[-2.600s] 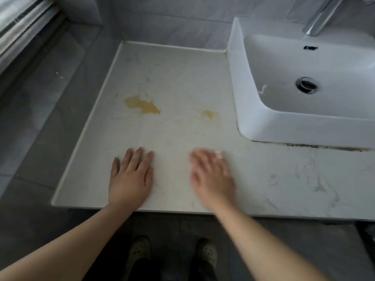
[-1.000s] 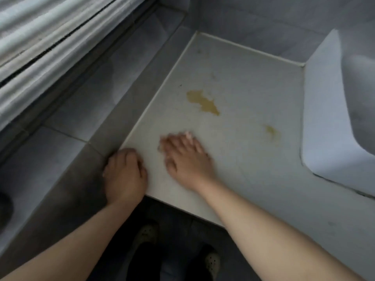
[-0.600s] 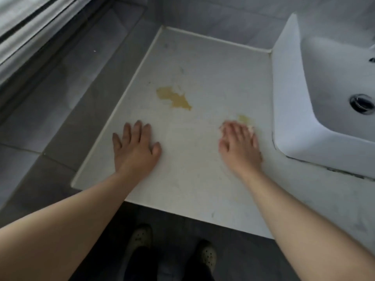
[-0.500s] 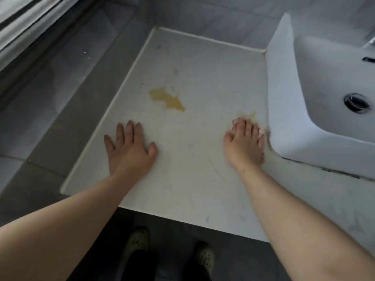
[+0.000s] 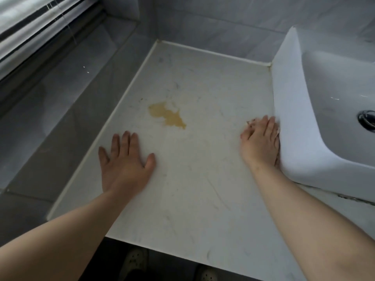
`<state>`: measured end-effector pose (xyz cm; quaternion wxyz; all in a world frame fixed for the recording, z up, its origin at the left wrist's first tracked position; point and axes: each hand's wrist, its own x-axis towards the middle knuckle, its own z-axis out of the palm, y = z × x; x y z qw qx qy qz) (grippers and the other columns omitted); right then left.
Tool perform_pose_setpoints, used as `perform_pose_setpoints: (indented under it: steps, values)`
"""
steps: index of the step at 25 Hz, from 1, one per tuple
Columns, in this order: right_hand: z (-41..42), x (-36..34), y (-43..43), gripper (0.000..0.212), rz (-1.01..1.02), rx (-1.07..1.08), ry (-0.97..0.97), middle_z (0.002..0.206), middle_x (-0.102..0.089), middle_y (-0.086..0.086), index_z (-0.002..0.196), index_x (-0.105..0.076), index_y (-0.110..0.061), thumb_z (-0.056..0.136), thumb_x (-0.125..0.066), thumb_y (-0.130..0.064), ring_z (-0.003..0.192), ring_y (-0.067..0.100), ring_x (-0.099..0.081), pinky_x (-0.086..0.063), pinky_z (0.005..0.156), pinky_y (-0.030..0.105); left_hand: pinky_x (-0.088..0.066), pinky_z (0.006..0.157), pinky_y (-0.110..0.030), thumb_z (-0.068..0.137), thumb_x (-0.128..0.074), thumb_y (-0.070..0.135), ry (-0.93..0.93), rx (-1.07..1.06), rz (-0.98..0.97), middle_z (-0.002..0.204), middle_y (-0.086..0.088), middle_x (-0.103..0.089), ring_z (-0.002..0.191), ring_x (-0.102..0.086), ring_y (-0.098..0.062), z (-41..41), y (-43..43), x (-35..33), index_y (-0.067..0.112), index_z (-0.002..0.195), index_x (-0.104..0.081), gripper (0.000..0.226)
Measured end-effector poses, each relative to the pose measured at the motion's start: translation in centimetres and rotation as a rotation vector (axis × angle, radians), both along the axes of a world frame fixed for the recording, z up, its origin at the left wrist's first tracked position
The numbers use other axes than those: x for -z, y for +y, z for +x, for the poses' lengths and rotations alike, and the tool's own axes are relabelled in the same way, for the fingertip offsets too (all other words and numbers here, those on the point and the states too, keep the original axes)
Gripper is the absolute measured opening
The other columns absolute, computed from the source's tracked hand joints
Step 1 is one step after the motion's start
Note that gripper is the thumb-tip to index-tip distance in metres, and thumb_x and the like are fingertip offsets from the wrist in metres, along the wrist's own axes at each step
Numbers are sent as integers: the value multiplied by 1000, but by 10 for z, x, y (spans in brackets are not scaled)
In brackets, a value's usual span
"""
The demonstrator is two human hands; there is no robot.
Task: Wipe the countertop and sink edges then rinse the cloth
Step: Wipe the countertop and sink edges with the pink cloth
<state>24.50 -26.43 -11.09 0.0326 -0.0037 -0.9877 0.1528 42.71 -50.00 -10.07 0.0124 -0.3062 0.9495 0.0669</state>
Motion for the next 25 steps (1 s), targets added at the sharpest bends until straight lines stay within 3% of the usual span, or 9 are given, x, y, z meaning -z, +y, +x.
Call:
perform_pose_setpoints:
  steps: [4,7,10,12,16,17,20,22,25]
  values:
    - [-30,-9,-28,53,52,-32,-91,157,-13,16,148,-24,-14,98,-22,-33,145,31,-7,2,117,41,5,114,-46,89,-23,56,-1,-3,-3,157,2,2,143,9,-17,-2,1,0,21,148,-4,71]
    - [30,-5,-62,65,102,-545,11,151,-32,14,144,-36,-20,88,-9,-40,141,31,-24,-5,116,43,5,115,-46,89,-20,57,-10,0,-1,157,2,3,143,10,-17,-2,1,-1,21,148,-1,72]
    - [100,0,-51,52,161,-881,63,142,-49,5,135,-50,-28,89,-27,-41,133,27,-42,-17,112,44,5,115,-47,84,-10,59,-22,1,-1,157,2,3,143,10,-18,0,2,-3,20,148,-1,75]
    - [76,-1,-23,51,207,-760,49,142,-48,5,134,-48,-30,89,-28,-41,133,28,-41,-21,110,45,5,114,-47,79,-8,59,-29,1,-2,157,2,3,143,9,-18,-1,2,-4,20,148,-1,80]
    - [-20,-11,-18,48,126,-128,-91,156,-21,10,144,-32,-29,97,-27,-35,143,30,-15,-7,117,48,4,114,-48,78,-9,59,-32,4,-9,157,2,3,143,9,-19,-2,2,-2,20,148,-2,80]
    - [-23,-13,-39,50,116,-120,-107,157,-18,11,146,-29,-27,97,-24,-35,144,30,-13,-5,117,48,4,114,-48,78,-8,60,-30,5,-15,157,2,2,143,9,-19,-2,1,-2,20,148,-3,80]
    - [45,-5,-100,64,150,-570,-41,152,-30,12,145,-32,-21,87,-10,-39,141,31,-23,-8,116,48,4,114,-47,72,1,61,-23,8,-18,157,2,1,143,8,-18,-1,1,-2,20,148,-4,86]
    - [105,-2,-93,58,164,-863,66,145,-44,9,139,-43,-22,88,-25,-40,135,29,-38,-16,114,46,4,113,-47,70,3,61,-15,9,-12,157,2,1,143,7,-18,-2,1,-2,20,148,-5,88]
    - [84,0,-53,52,181,-797,58,140,-51,8,134,-50,-22,88,-32,-37,131,29,-45,-17,112,43,6,114,-48,71,5,61,-14,15,-17,157,2,3,143,9,-18,-2,1,-1,21,148,-2,87]
